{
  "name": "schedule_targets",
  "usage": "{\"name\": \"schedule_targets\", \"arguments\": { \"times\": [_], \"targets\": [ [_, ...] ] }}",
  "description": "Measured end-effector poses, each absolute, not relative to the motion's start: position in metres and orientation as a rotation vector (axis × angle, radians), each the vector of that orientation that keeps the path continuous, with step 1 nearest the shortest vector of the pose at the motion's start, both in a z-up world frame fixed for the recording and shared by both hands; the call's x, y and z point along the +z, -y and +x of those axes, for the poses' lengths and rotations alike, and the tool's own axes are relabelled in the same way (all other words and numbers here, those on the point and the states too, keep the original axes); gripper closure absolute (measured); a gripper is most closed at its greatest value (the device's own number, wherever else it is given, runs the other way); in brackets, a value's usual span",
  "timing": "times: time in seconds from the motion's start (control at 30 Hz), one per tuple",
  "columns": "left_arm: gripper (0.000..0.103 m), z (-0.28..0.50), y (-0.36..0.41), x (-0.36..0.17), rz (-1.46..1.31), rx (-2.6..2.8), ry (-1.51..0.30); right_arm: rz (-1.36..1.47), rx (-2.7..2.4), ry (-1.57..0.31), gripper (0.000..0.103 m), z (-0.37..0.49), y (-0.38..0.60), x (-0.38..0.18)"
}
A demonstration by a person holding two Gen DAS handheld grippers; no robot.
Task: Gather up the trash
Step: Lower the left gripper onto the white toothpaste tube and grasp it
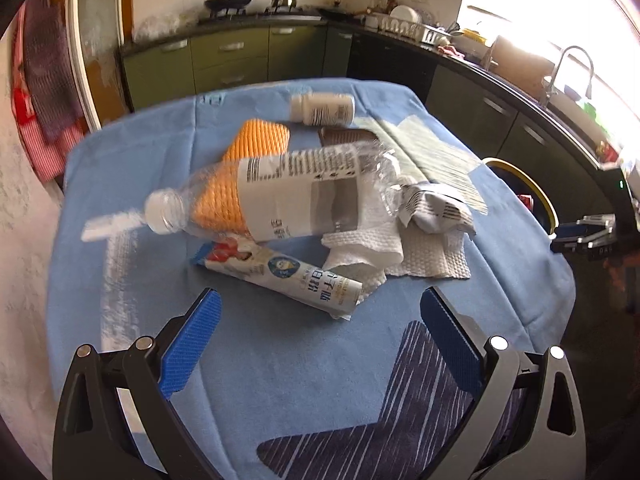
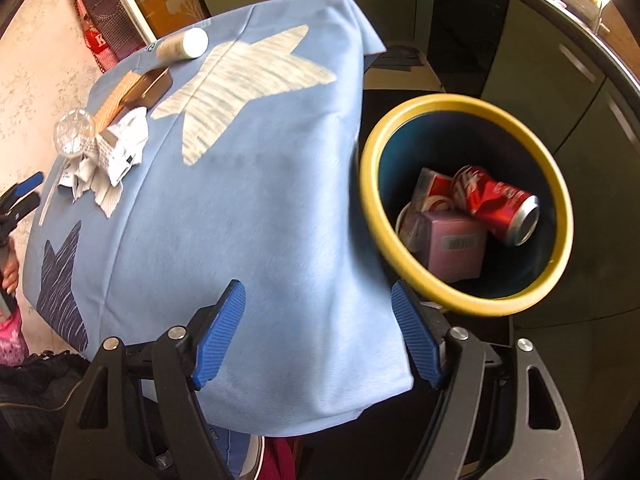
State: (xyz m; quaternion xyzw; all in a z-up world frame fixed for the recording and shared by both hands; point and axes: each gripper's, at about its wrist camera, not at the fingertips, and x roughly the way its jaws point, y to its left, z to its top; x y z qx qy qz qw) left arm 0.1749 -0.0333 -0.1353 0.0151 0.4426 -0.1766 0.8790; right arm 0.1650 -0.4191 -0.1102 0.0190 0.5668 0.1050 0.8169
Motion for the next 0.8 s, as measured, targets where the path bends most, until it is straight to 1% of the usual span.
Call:
{"name": "schedule_targets", "arguments": {
  "times": [0.07, 0.23, 0.33, 0.4, 0.47, 0.5, 0.53, 0.6, 0.63, 0.67, 0.8],
  "targets": [
    [0.005, 0.185, 0.029, -0.144, -0.038, -0.354, -0.973, 0.049, 0.226, -1.214, 0.031, 0.163, 0.419, -0.116],
    [0.005, 0.197, 0.023, -0.153, -0.124, -0.265, -1.000, 0.081, 0.239, -1.211, 0.030, 0.164, 0.420, -0.121],
    [0.005, 0.203, 0.027, -0.156, -0.138, -0.239, -1.014, 0.072, 0.243, -1.209, 0.030, 0.163, 0.417, -0.120],
    [0.007, 0.207, 0.030, -0.160, -0.139, -0.219, -1.024, 0.070, 0.252, -1.206, 0.030, 0.162, 0.415, -0.119],
    [0.015, 0.212, 0.031, -0.164, -0.142, -0.209, -1.038, 0.064, 0.258, -1.204, 0.030, 0.161, 0.413, -0.118],
    [0.016, 0.214, 0.031, -0.165, -0.146, -0.203, -1.043, 0.060, 0.257, -1.203, 0.030, 0.160, 0.412, -0.118],
    [0.021, 0.216, 0.030, -0.167, -0.149, -0.194, -1.049, 0.056, 0.257, -1.201, 0.030, 0.160, 0.411, -0.117],
    [0.023, 0.218, 0.029, -0.170, -0.153, -0.189, -1.054, 0.055, 0.262, -1.198, 0.030, 0.159, 0.410, -0.116],
    [0.027, 0.218, 0.029, -0.170, -0.145, -0.184, -1.054, 0.054, 0.262, -1.196, 0.030, 0.159, 0.410, -0.115],
    [0.035, 0.216, 0.029, -0.169, -0.138, -0.178, -1.054, 0.053, 0.262, -1.196, 0.030, 0.159, 0.409, -0.115],
    [0.044, 0.210, 0.024, -0.169, -0.130, -0.181, -1.064, 0.046, 0.270, -1.197, 0.030, 0.158, 0.406, -0.114]
  ]
}}
